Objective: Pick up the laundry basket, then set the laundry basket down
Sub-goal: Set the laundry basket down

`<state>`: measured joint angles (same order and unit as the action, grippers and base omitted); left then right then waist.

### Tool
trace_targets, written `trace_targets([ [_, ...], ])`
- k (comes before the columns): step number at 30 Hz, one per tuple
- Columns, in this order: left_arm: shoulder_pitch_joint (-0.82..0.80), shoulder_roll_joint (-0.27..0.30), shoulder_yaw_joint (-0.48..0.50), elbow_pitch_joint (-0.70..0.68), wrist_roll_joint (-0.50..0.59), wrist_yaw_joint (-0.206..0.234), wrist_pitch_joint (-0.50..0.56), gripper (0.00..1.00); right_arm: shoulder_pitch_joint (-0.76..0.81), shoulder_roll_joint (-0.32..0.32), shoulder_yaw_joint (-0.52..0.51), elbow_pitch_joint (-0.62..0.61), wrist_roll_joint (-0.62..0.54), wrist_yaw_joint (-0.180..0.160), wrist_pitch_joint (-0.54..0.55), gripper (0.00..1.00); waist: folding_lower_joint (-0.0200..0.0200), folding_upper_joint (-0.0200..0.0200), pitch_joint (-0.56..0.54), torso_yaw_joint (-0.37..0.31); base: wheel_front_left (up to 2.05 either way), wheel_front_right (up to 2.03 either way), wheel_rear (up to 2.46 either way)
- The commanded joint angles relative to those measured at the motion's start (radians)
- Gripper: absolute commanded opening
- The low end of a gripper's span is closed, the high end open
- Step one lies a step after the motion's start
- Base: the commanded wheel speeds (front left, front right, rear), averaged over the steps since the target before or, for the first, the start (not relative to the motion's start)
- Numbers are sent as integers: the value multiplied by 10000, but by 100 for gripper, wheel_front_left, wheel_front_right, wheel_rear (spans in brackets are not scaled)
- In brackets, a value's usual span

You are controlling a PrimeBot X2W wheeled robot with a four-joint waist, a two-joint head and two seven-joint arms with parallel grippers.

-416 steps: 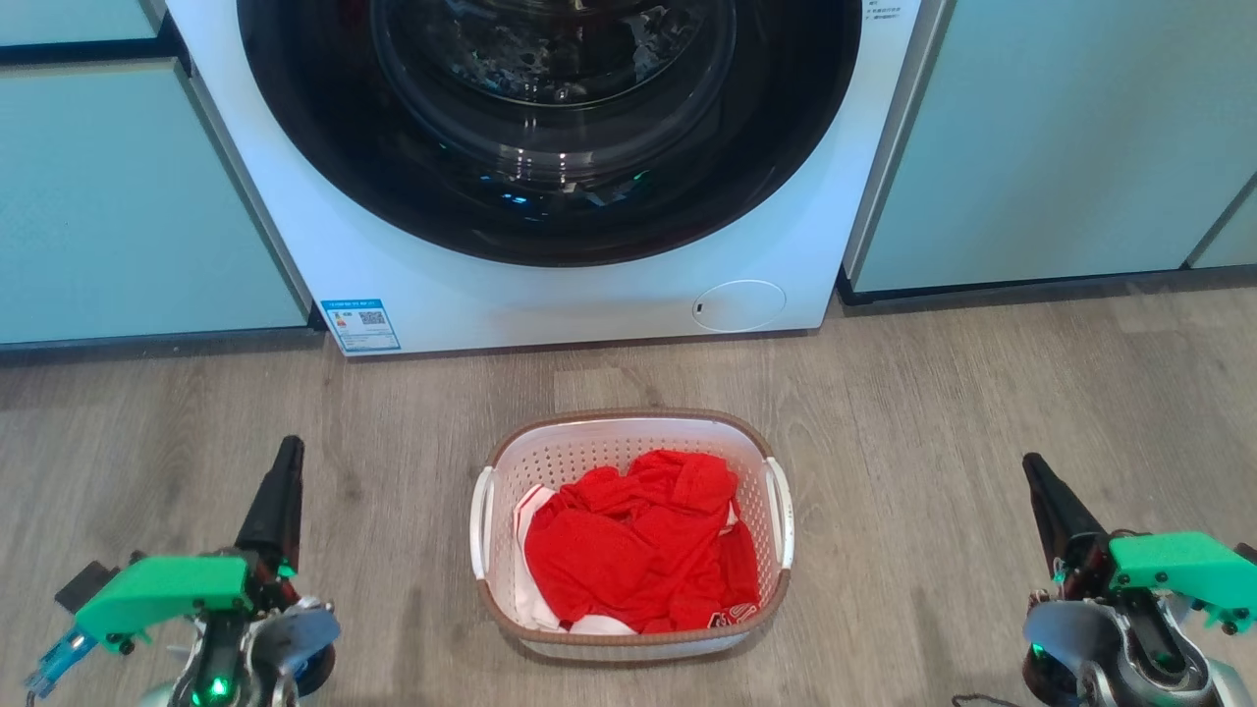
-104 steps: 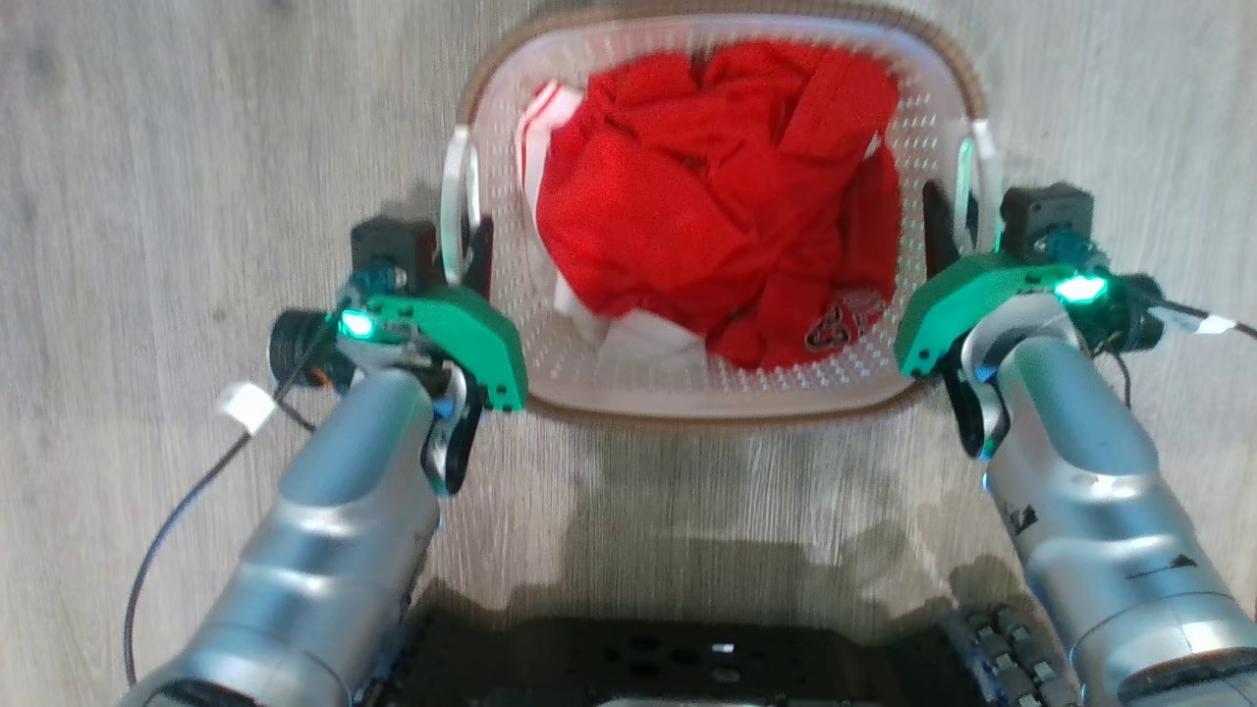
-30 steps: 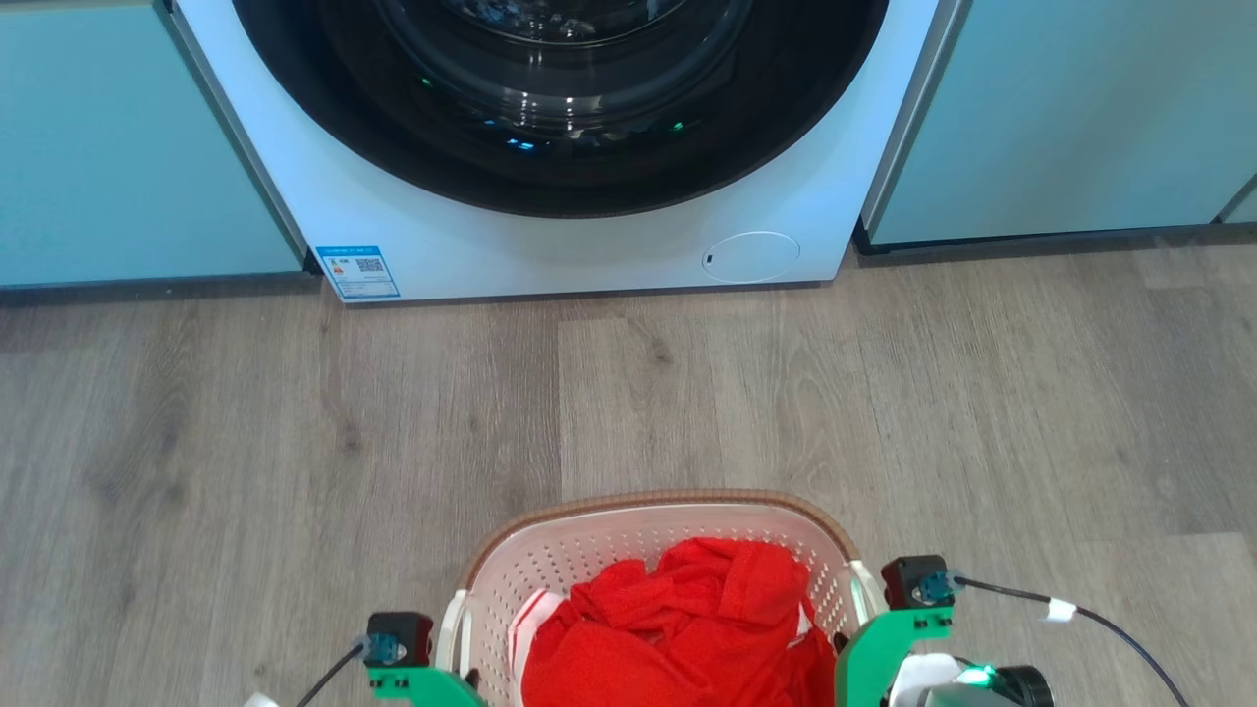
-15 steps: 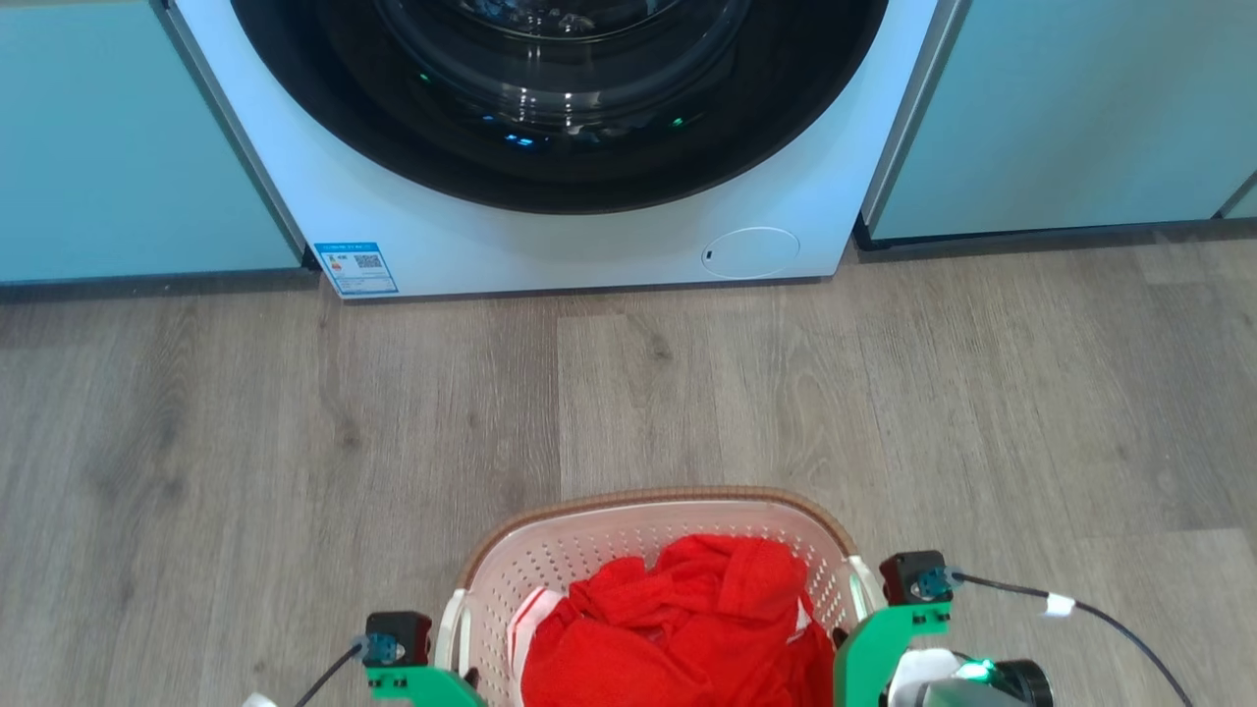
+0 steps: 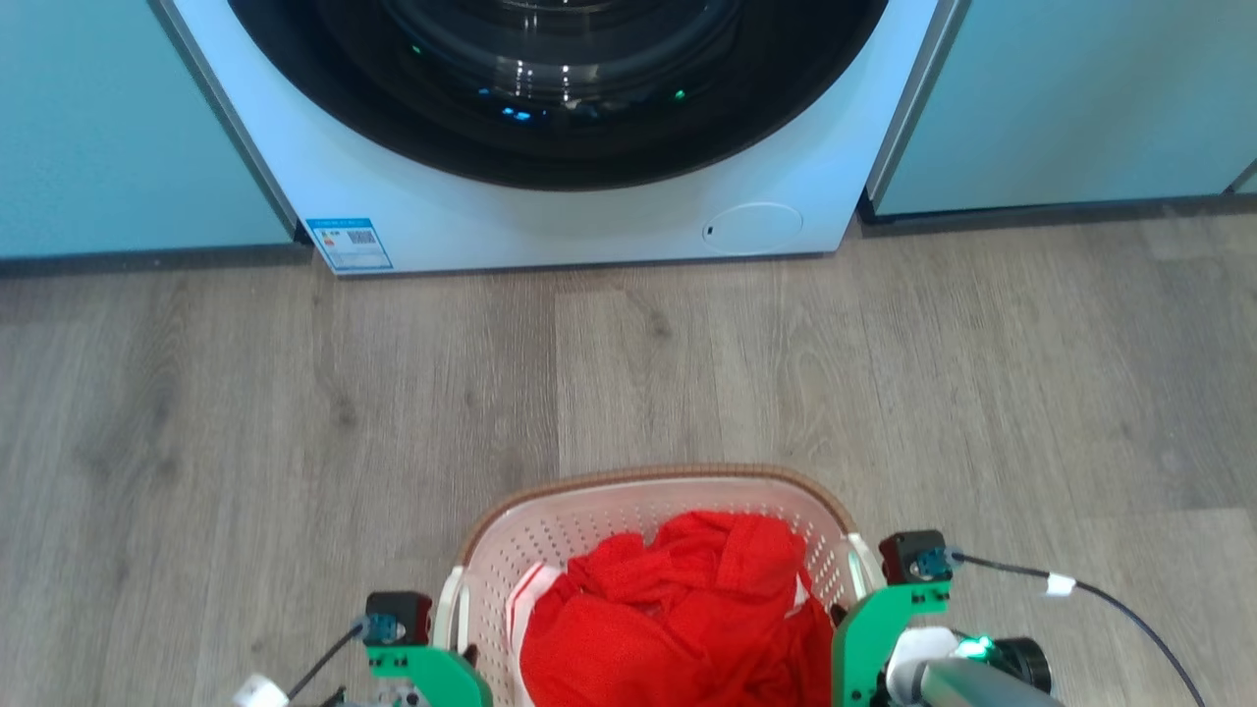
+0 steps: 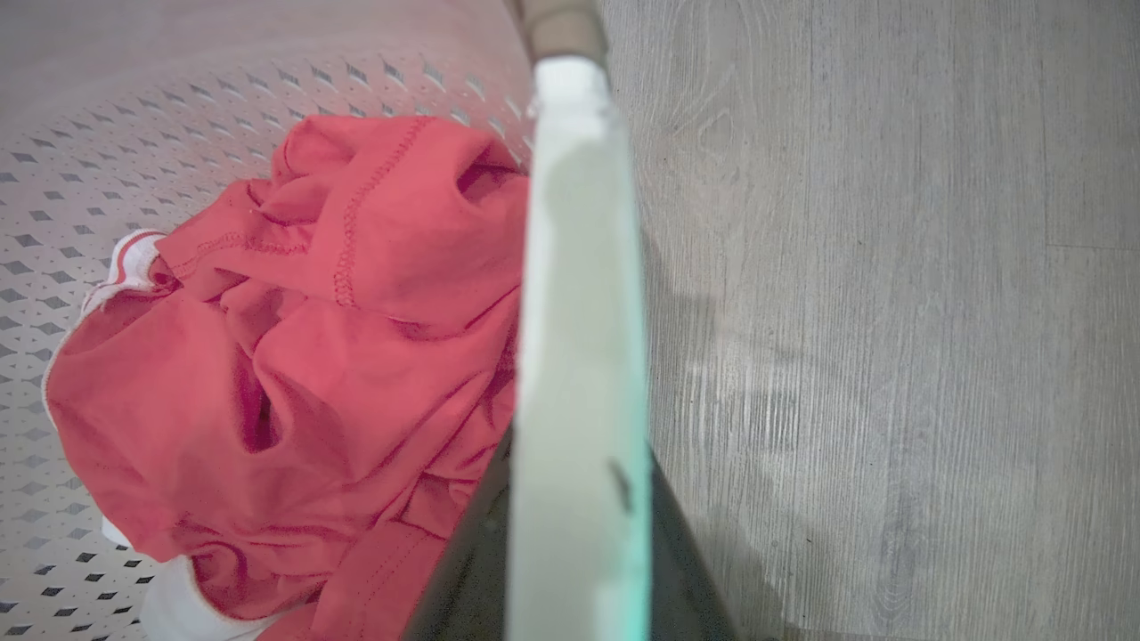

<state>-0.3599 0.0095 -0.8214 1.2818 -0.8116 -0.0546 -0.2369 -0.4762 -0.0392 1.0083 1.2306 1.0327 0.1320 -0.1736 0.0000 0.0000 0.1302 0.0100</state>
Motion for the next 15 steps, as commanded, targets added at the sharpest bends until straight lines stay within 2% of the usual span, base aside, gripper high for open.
trace_targets([
  [1, -510, 418, 223, 89, -61, 144, -209, 0, -208, -110, 204, 27, 18, -13, -151, 0, 0, 0, 107, -7, 0, 0, 0],
  [8, -1136, 411, 254, 8, -83, 307, -232, 0, -847, -110, 291, 133, 84, -13, -319, 0, 0, 0, 881, 22, 0, 0, 0],
  [15, -2263, 409, 490, -436, -32, 572, -245, 0, -2091, -110, 263, 250, 31, -13, -565, 0, 0, 0, 2269, 73, 0, 0, 0],
])
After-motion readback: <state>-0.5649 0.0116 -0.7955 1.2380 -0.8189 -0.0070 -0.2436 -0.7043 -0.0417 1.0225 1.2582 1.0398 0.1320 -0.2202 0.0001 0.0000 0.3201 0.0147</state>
